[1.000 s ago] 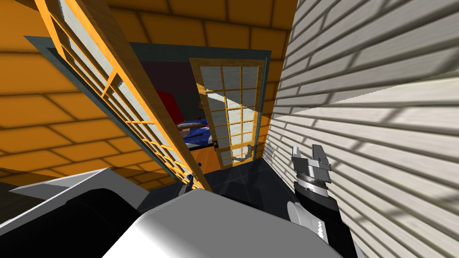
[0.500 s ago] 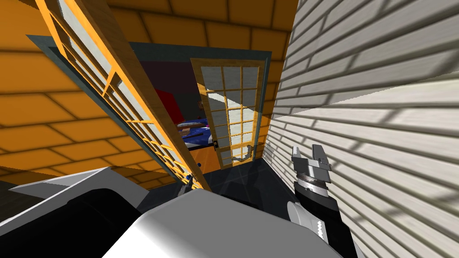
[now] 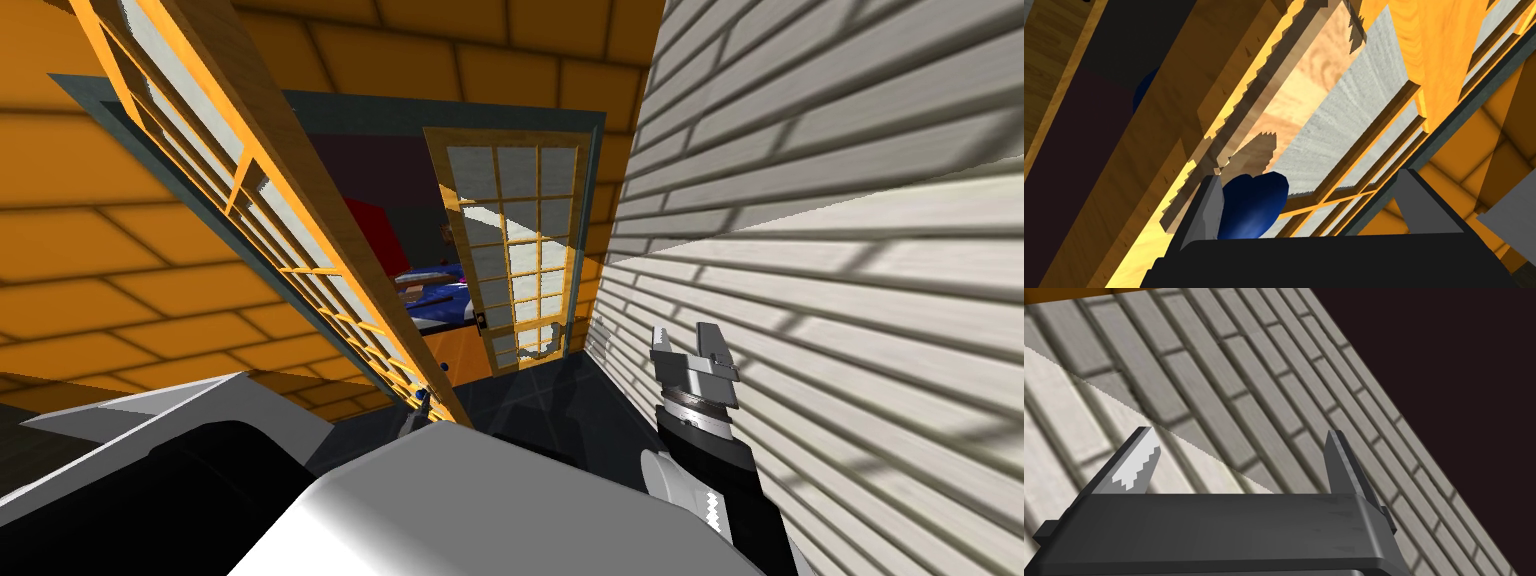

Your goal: Pull the door open

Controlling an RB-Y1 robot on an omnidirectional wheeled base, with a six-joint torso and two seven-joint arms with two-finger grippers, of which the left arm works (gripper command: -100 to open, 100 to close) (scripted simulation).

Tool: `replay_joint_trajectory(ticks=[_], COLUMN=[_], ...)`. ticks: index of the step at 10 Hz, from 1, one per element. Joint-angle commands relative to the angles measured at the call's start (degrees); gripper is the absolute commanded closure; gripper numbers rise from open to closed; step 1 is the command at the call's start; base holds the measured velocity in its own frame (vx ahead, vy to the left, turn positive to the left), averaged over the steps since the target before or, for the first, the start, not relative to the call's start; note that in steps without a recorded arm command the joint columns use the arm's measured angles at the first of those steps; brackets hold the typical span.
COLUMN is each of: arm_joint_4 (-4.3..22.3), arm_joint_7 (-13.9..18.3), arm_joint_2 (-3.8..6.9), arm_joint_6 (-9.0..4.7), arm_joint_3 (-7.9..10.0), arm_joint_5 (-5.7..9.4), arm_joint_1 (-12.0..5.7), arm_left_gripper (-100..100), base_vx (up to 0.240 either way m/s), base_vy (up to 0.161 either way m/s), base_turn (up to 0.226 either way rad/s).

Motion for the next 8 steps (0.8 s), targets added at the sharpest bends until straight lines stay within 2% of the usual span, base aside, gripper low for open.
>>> replay_joint_trajectory(ticks=[1, 3, 6, 8], arm_joint_4=[0.2, 0.5, 0.6, 0.9], arm_joint_7=[2.8, 5.6, 7.2, 10.1], arm_joint_2=[0.72, 0.97, 1.09, 1.35], arm_joint_6=[0.80, 0.72, 0.67, 0.59], arm_joint_3=[0.80, 0.44, 0.25, -0.11], arm_joint_5=[0.96, 1.36, 1.55, 1.95], arm_joint_1=[0.95, 0.75, 0.66, 0.46], arm_left_gripper=[100, 100, 100, 100], base_vx=[-0.021, -0.023, -0.008, -0.013], base_vy=[-0.010, 0.016, -0.005, -0.012], base_turn=[-0.017, -0.005, -0.001, -0.010])
